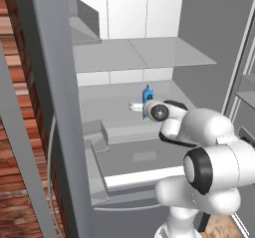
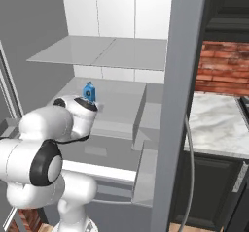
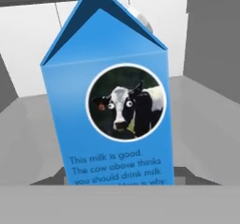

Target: Take a sugar cube from the saucer and place it inside the coffee. Then, grab milk from the fridge and place it next to the coffee on the counter to sweeten the coffee.

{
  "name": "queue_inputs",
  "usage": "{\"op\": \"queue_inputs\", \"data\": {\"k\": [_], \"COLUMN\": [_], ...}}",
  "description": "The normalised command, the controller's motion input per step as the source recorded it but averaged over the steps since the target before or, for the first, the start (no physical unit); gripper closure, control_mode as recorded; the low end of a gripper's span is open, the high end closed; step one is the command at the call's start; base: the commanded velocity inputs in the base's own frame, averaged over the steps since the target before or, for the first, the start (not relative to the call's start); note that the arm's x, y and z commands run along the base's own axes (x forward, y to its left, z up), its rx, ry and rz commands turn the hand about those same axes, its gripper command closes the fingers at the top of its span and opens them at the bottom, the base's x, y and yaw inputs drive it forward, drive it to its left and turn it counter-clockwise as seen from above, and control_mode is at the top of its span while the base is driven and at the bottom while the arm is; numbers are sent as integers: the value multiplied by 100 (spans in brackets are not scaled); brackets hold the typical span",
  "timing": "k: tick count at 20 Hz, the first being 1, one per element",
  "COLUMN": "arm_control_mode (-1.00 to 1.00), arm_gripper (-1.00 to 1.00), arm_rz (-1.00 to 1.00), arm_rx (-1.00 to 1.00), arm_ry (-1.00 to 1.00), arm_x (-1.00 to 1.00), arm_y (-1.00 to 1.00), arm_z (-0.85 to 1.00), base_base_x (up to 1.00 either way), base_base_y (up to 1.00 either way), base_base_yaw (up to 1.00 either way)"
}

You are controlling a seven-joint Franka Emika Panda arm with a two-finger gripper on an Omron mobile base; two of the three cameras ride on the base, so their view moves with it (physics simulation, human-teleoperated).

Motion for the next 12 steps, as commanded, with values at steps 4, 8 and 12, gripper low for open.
{"op": "queue_inputs", "data": {"k": [4, 8, 12], "arm_control_mode": [-100, -100, -100], "arm_gripper": [100, 100, 100], "arm_rz": [0, 0, 0], "arm_rx": [0, 2, 3], "arm_ry": [6, 10, 18], "arm_x": [-23, -21, -37], "arm_y": [0, 0, 0], "arm_z": [100, 100, 100], "base_base_x": [0, 0, 0], "base_base_y": [0, 0, 0], "base_base_yaw": [0, 0, 0]}}
